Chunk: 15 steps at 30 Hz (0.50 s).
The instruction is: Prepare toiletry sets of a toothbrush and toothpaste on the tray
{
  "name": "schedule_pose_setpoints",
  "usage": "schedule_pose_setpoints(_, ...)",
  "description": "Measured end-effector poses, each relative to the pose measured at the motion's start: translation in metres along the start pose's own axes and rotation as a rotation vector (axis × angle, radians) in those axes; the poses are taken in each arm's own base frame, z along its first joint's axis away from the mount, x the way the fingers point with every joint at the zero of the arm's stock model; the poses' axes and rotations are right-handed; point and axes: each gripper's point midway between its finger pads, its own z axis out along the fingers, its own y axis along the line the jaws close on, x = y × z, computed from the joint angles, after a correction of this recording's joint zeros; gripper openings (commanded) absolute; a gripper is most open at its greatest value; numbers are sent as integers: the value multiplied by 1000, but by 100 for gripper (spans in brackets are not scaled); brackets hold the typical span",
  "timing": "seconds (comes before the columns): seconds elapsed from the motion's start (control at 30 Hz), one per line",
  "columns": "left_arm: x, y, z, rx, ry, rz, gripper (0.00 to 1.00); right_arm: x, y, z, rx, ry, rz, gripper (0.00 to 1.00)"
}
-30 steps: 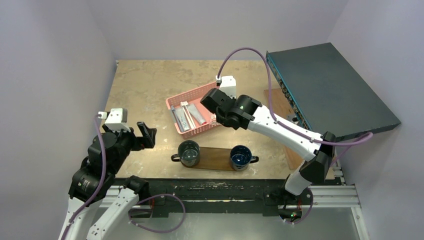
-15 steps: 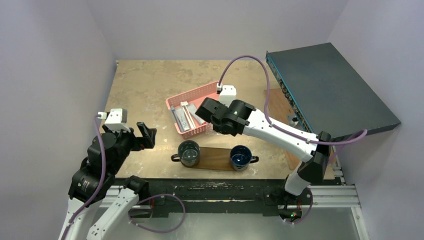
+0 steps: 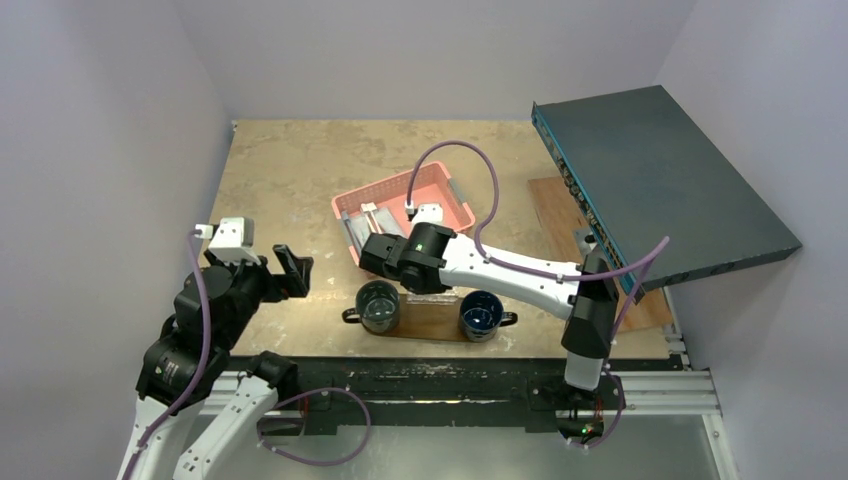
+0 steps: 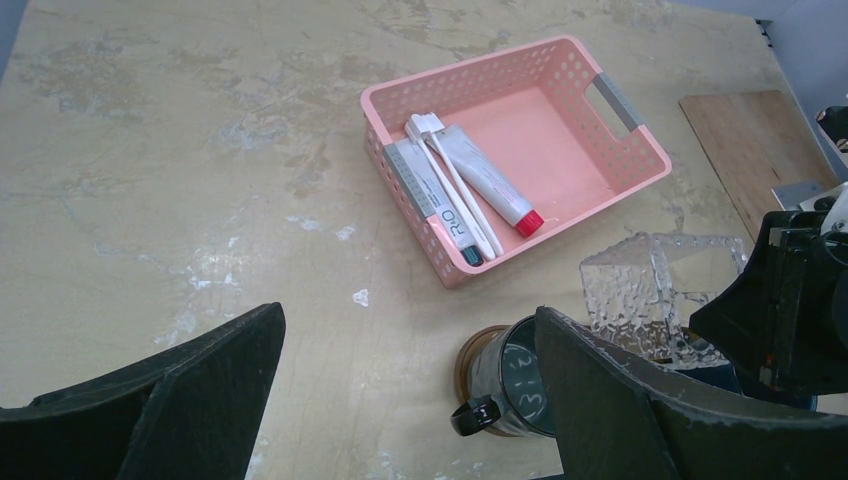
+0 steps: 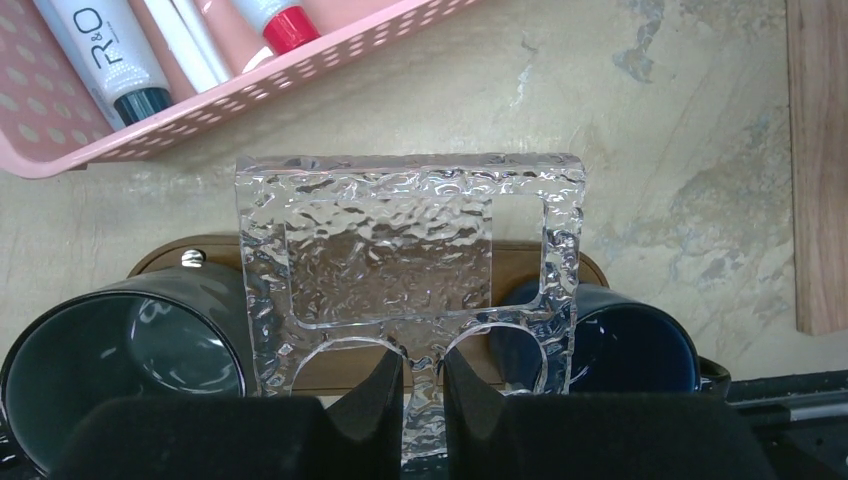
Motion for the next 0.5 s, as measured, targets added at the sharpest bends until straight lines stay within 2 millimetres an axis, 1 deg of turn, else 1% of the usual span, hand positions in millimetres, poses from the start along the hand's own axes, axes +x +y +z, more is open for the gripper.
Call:
schedule_pose_setpoints(0.23, -1, 0, -1, 3, -5, -1, 95, 8, 4, -3, -11, 22, 29, 0)
schedule_pose_setpoints(0.5, -1, 0, -1, 3, -6, -2, 95, 30, 3, 3, 5, 65, 30, 0)
